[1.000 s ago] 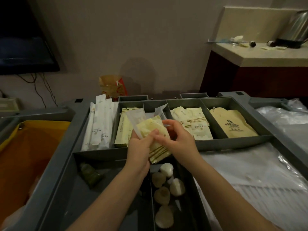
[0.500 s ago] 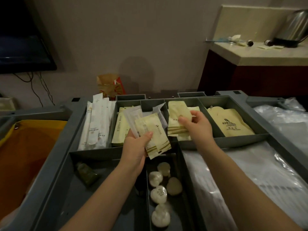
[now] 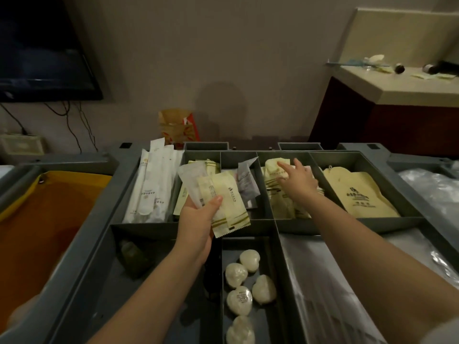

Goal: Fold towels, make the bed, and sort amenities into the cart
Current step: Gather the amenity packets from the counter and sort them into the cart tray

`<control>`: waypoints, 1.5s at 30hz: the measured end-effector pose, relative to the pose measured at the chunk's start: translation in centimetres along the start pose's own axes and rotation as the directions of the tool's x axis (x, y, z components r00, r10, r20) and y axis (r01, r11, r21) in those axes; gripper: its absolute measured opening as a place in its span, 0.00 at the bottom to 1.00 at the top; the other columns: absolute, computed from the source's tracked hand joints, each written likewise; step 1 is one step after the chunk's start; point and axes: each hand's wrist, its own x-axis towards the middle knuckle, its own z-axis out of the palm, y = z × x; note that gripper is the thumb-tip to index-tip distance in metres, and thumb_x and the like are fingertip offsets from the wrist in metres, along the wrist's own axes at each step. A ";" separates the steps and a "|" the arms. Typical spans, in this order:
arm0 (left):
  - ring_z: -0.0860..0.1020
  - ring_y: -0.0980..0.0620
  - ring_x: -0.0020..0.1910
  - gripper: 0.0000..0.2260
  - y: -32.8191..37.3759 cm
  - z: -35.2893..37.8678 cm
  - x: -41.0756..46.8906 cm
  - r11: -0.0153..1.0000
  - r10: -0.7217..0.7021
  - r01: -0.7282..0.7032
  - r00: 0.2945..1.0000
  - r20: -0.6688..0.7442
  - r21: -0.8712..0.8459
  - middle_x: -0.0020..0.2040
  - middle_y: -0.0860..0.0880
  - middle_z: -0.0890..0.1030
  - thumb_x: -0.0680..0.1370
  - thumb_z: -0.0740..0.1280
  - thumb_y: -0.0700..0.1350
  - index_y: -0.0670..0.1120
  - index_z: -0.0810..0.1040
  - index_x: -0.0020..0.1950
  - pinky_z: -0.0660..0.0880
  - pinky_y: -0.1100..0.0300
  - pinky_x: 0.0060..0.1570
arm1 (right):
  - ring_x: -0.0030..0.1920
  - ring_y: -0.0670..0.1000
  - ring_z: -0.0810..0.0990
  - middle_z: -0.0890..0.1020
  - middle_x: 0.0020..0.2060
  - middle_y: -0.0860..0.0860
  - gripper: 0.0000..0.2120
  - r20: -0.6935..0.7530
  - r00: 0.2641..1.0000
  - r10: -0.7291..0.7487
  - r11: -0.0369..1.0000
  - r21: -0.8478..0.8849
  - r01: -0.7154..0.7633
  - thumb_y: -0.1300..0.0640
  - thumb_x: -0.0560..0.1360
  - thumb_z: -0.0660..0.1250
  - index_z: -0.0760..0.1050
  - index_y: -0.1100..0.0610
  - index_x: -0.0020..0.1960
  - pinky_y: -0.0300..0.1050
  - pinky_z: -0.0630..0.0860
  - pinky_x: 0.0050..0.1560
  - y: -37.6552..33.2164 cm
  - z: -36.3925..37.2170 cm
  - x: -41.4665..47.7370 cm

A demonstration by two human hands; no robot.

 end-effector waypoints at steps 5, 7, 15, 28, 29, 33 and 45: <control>0.82 0.50 0.50 0.10 0.1 -0.1 0.0 0.999 0.034 -0.034 0.999 0.007 -0.004 0.49 0.50 0.84 0.77 0.65 0.37 0.51 0.77 0.52 0.80 0.49 0.46 | 0.69 0.53 0.68 0.71 0.68 0.50 0.19 -0.188 0.980 -0.067 0.982 0.164 0.098 0.47 0.80 0.58 0.69 0.49 0.69 0.54 0.67 0.66 -2.4 -0.8 -4.2; 0.82 0.50 0.50 0.10 0.3 0.1 -0.1 0.999 0.045 -0.045 0.999 0.030 0.000 0.49 0.50 0.84 0.77 0.66 0.37 0.52 0.77 0.52 0.80 0.50 0.45 | 0.54 0.46 0.78 0.79 0.51 0.42 0.14 -0.135 0.979 -0.150 0.873 0.446 0.196 0.49 0.80 0.59 0.72 0.50 0.64 0.41 0.77 0.51 -4.2 -1.3 -7.8; 0.83 0.50 0.49 0.07 0.0 0.5 -1.2 1.000 -0.005 0.003 0.994 0.106 0.027 0.51 0.47 0.84 0.77 0.66 0.44 0.52 0.77 0.54 0.80 0.51 0.47 | 0.46 0.40 0.81 0.80 0.48 0.43 0.17 0.019 0.953 -0.302 0.619 0.764 0.181 0.57 0.74 0.70 0.69 0.47 0.59 0.35 0.79 0.42 -6.6 -0.6 -14.7; 0.83 0.49 0.49 0.08 0.1 0.7 -1.4 0.993 -0.094 0.081 0.983 0.155 0.088 0.51 0.44 0.83 0.79 0.62 0.48 0.48 0.74 0.56 0.82 0.55 0.40 | 0.43 0.46 0.79 0.79 0.49 0.51 0.09 -0.290 0.944 0.159 0.700 0.708 0.099 0.54 0.78 0.65 0.69 0.48 0.57 0.40 0.77 0.37 -0.2 -2.6 -8.6; 0.83 0.48 0.49 0.08 0.0 0.7 -1.4 0.992 -0.088 0.072 0.984 0.154 0.107 0.52 0.43 0.83 0.78 0.63 0.47 0.48 0.74 0.56 0.82 0.56 0.40 | 0.45 0.48 0.79 0.79 0.51 0.52 0.07 -0.299 0.941 0.155 0.757 0.648 0.081 0.53 0.78 0.64 0.71 0.50 0.56 0.42 0.77 0.40 0.6 -2.9 -7.2; 0.81 0.48 0.49 0.05 0.2 0.7 -1.4 0.986 -0.081 0.062 0.990 0.119 0.152 0.52 0.44 0.80 0.78 0.64 0.44 0.47 0.74 0.52 0.81 0.57 0.39 | 0.59 0.56 0.75 0.73 0.66 0.56 0.21 -0.096 0.994 0.058 0.956 0.291 -0.027 0.53 0.78 0.63 0.67 0.51 0.70 0.50 0.75 0.53 3.0 -4.1 -2.5; 0.81 0.48 0.50 0.10 -0.7 1.8 -2.1 0.942 -0.013 0.002 0.999 0.030 0.336 0.52 0.44 0.81 0.77 0.67 0.43 0.46 0.75 0.57 0.80 0.58 0.39 | 0.50 0.43 0.76 0.78 0.48 0.44 0.11 -0.016 0.898 -0.440 0.839 0.348 0.418 0.52 0.80 0.60 0.75 0.51 0.59 0.39 0.74 0.51 -1.2 -2.9 -10.0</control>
